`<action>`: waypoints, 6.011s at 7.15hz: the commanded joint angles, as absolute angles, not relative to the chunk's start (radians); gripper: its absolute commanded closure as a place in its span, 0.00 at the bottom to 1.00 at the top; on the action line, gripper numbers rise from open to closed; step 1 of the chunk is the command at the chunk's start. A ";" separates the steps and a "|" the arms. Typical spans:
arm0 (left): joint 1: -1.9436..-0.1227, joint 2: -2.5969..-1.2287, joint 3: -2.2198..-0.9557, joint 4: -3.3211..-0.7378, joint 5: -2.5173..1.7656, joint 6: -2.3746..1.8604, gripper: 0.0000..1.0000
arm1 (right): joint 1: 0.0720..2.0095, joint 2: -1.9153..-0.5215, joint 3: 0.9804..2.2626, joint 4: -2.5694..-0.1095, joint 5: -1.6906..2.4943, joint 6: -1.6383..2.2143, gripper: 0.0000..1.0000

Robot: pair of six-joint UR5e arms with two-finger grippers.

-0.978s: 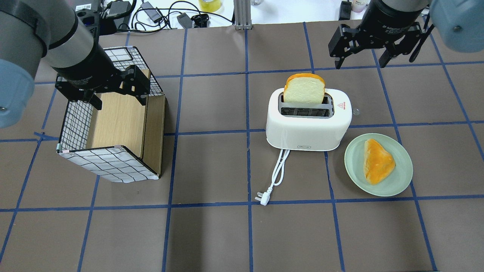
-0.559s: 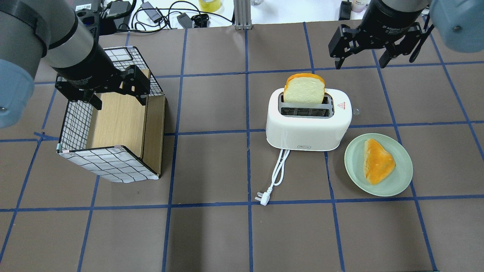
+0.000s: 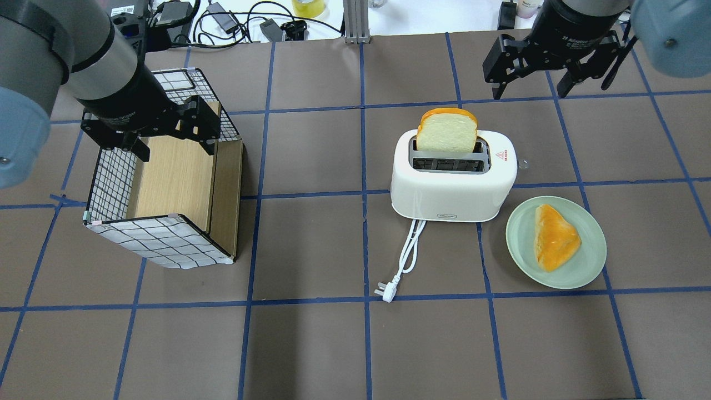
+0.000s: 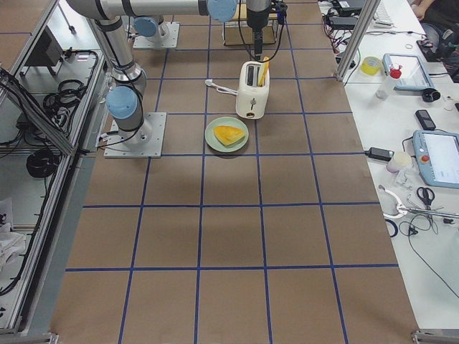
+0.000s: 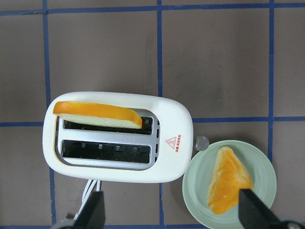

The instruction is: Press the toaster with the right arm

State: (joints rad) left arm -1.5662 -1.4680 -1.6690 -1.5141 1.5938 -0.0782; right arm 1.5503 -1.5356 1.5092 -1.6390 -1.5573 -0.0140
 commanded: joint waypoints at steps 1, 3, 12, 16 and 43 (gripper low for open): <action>-1.566 -1.468 -1.669 -1.514 1.594 -0.078 0.00 | 1.484 -1.532 1.508 -1.658 -1.554 -0.154 0.00; -1.566 -1.468 -1.669 -1.516 1.594 -0.078 0.00 | 1.372 -1.526 1.512 -1.658 -1.495 -0.279 0.03; -1.566 -1.468 -1.669 -1.514 1.594 -0.078 0.00 | 1.131 -1.390 1.655 -1.523 -0.965 -0.523 1.00; -1.566 -1.468 -1.669 -1.514 1.594 -0.078 0.00 | 1.083 -1.378 1.712 -1.566 -0.911 -0.690 1.00; -1.566 -1.468 -1.669 -1.514 1.594 -0.078 0.00 | 1.085 -1.290 1.783 -1.669 -0.988 -0.453 1.00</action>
State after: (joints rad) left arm -1.5662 -1.4680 -1.6690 -1.5141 1.5938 -0.0782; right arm 1.0839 -1.2546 1.8112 -1.6727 -0.9743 -0.5293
